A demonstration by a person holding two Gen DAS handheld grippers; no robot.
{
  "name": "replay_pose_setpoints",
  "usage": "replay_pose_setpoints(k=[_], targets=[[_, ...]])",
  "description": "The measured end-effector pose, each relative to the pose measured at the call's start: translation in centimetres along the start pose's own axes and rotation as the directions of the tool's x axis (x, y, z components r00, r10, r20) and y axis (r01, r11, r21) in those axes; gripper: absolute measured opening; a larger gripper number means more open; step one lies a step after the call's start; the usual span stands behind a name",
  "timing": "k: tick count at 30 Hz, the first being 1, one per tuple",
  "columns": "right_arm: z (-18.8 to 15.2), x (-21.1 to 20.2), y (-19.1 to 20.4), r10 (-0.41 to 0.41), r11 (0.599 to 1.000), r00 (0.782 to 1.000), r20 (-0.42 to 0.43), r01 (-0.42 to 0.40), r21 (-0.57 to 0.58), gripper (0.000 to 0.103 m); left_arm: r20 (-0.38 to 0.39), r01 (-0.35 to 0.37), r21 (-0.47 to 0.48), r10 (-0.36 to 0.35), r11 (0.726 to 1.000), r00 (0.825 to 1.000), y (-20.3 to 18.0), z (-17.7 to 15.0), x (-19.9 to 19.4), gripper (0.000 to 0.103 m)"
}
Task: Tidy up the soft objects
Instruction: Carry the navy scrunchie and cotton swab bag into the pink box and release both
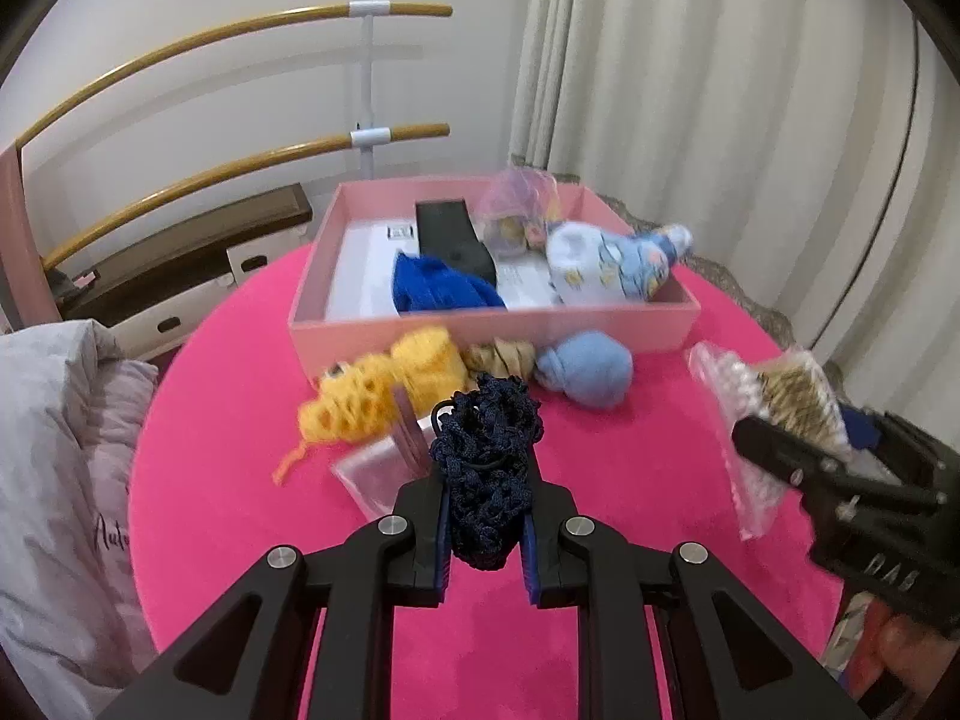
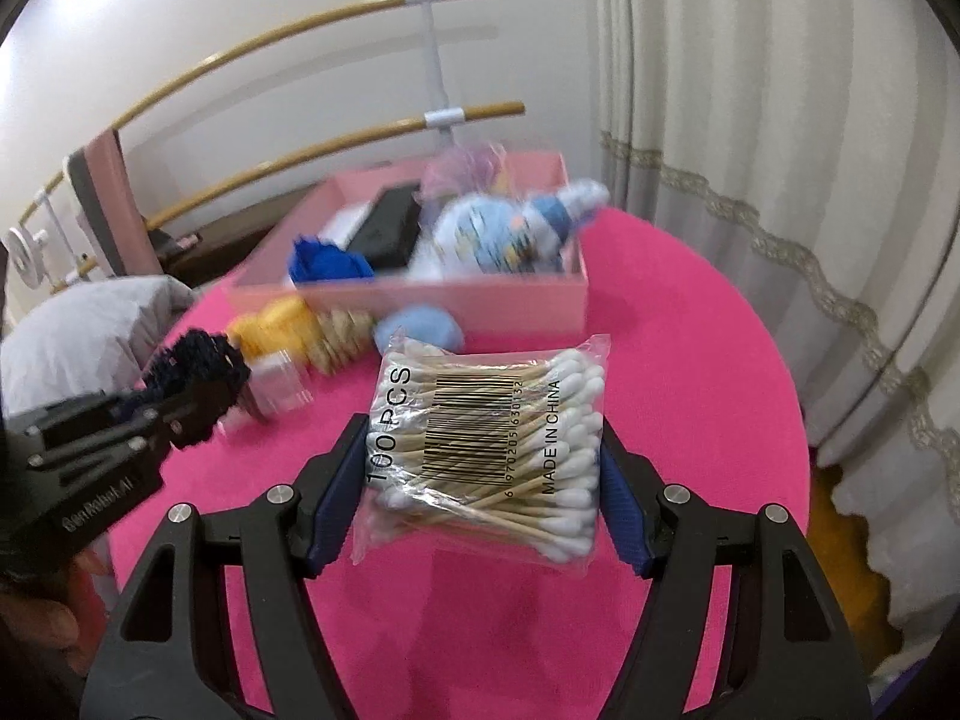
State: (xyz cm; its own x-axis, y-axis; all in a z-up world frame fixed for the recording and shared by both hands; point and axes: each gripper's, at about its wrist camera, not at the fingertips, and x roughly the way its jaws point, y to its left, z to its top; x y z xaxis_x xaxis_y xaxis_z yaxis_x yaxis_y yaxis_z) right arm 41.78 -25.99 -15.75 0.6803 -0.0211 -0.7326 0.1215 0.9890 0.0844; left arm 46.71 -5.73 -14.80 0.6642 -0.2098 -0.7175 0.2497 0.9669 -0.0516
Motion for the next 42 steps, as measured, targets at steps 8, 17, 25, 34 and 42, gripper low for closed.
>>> replay_pose_setpoints(k=[8,17,25,34,42], targets=[[5.6,-0.9,1.6,0.031,0.998,0.996,0.085,-0.027,-0.053,0.067,0.081,-0.019,-0.007,0.020,1.000,0.997,2.3,4.0,-2.0,0.015],[11.9,0.3,3.5,0.082,0.995,0.987,0.136,-0.072,-0.073,0.067,0.144,-0.038,-0.035,0.042,0.999,0.989,4.8,9.2,-2.4,0.015],[16.5,4.6,3.9,0.117,0.993,0.988,0.098,-0.113,-0.046,0.067,0.154,-0.051,-0.054,0.058,0.997,0.986,6.0,13.4,0.4,0.015],[19.1,11.1,2.1,0.116,0.993,0.993,0.008,-0.116,0.012,0.067,0.072,-0.031,-0.080,0.037,0.996,0.997,7.6,18.2,7.8,0.015],[19.3,14.2,1.6,0.139,0.990,0.990,-0.035,-0.138,0.030,0.067,0.020,-0.033,-0.089,0.035,0.995,0.999,8.3,21.2,12.4,0.015]])
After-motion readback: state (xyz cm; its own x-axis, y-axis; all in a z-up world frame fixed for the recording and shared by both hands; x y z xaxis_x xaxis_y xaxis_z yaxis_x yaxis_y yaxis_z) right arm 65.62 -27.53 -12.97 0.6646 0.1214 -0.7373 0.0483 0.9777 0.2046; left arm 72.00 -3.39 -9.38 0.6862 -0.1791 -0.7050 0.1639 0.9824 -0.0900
